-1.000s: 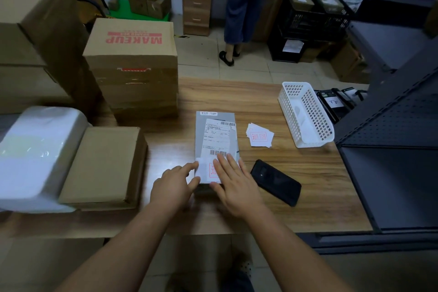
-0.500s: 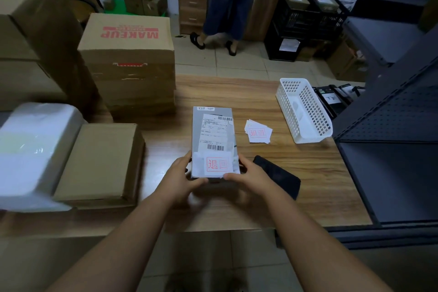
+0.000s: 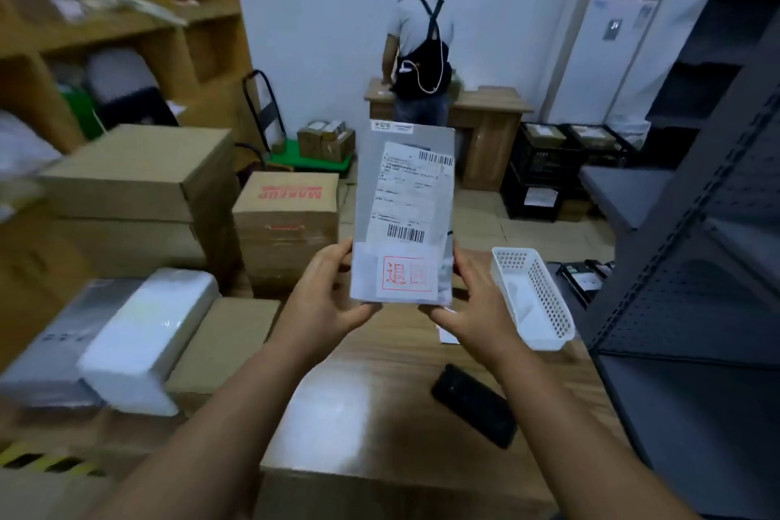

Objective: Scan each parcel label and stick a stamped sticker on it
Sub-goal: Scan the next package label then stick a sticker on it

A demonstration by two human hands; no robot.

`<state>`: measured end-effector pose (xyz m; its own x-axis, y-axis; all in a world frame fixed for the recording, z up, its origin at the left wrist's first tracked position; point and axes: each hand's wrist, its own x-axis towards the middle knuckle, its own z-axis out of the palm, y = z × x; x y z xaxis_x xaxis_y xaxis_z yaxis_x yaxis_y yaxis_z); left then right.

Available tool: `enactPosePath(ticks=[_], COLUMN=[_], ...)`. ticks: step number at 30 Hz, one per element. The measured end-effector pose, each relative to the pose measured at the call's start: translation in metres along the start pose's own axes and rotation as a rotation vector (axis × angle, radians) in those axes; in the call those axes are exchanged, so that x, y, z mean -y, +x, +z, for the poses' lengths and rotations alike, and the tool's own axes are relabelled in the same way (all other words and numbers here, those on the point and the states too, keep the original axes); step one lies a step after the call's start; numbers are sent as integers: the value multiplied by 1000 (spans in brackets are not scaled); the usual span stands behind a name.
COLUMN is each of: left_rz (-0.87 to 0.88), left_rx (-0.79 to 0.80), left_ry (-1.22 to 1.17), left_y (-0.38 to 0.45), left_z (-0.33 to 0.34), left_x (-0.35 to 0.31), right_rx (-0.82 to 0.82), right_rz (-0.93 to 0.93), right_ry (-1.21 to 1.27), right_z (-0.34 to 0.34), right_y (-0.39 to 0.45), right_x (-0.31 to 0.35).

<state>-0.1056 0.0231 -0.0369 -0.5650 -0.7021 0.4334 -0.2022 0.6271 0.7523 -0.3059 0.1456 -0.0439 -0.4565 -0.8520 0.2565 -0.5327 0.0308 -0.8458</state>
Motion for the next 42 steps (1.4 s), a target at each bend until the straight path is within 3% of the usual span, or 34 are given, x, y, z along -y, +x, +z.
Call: enactPosePath(ticks=[5,13,18,23,33,42], left_rz=[25,57,85,14,-368,-774], left_rx=[-94,-191,-279,-403,-777,-1156], left_ry=[89,149,174,240,667,911], left_y=[-13,-76,-125,-209,-455,-643], left_z=[-20,-81,-131,-223,-381,-419], left_x=[-47,-99,-116,-117,-121,-155], right_rx=[-34,50,88,180,606,1214], right_rz=[-213,-342,-386,-488,-778,-969], right_ry=[-42,2,33,26,217,373], right_z=[-26,-25,8,90,311,455], right_y=[-6,-53,-84,-122,-254,-392], right_x=[35,103,153,224,354,449])
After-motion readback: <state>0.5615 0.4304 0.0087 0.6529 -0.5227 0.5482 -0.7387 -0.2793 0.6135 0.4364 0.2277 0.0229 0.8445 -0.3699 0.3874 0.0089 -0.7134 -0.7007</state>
